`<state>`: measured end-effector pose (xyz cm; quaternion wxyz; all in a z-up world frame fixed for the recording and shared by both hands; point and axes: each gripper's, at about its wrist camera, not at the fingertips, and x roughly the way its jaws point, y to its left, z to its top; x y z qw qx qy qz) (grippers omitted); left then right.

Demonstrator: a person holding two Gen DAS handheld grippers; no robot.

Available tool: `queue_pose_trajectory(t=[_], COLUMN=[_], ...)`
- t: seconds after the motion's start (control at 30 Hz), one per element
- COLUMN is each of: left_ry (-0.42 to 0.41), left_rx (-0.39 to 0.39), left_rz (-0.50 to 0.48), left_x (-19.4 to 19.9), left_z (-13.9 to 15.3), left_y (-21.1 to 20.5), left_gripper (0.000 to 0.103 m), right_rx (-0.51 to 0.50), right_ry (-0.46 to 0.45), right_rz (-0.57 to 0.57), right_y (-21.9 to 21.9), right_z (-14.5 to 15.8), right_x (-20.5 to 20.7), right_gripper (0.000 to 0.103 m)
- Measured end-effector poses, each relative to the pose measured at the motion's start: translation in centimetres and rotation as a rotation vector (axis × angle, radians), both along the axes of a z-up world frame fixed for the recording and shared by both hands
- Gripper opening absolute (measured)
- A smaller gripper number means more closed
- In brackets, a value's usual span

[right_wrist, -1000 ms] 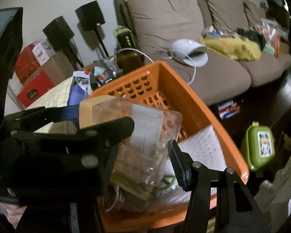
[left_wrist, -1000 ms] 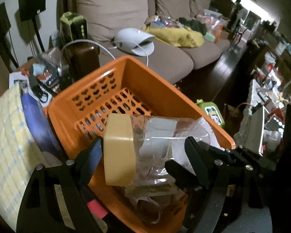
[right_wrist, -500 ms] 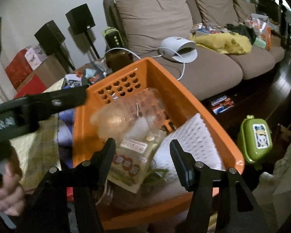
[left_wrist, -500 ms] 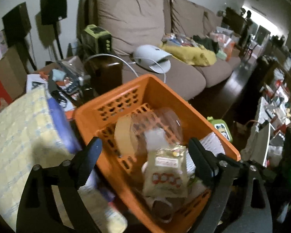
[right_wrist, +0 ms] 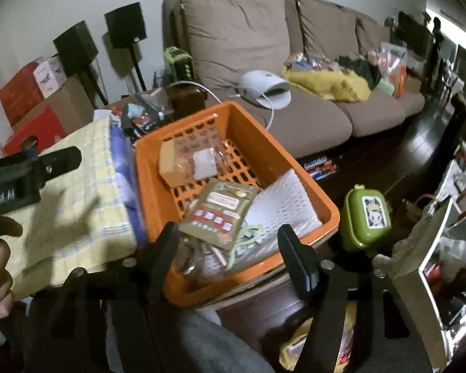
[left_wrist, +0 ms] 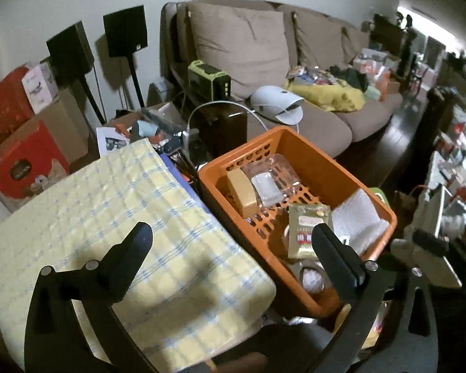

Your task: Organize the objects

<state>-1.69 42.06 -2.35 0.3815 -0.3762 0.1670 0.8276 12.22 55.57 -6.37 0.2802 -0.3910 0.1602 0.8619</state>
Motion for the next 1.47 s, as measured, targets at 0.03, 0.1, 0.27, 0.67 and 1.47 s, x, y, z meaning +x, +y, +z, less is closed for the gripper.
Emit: queue_pose_trajectory(t=[0.03,0.1,0.27,0.67,1.47], left_ry=[-0.009,-0.023,-0.012,0.164,0.196], left_rx=[0.009,0.04,0.062,0.075,-0.013], left_rz=[-0.011,-0.015,0.0,0.032,0.06], left_x=[0.2,0.7,1.6,5.1,6.2], left_z=[0.3,1.1,3.0,6.5,6.1], left_y=[-0.6,-2.2,-5.5,-10.2,-11.0], left_gripper=[0.103,0.103,0.103,0.103,0.103], right_rx=[0.011,0.037,0.113,0.111,0.169], right_ry=[-0.001,-0.004,-0.026,0.057,0.032], right_rz=[0.006,0.012,0.001,-0.01,-0.011], right_y=[-0.8,-2.3,-5.2,-8.9,-9.9], right_z=[0.6,1.7,3.6,7.0,7.3], right_x=[-0.1,-0.3,-0.4,1.3,1.4], right_gripper=[0.073,0.078,0.082,0.085,0.085])
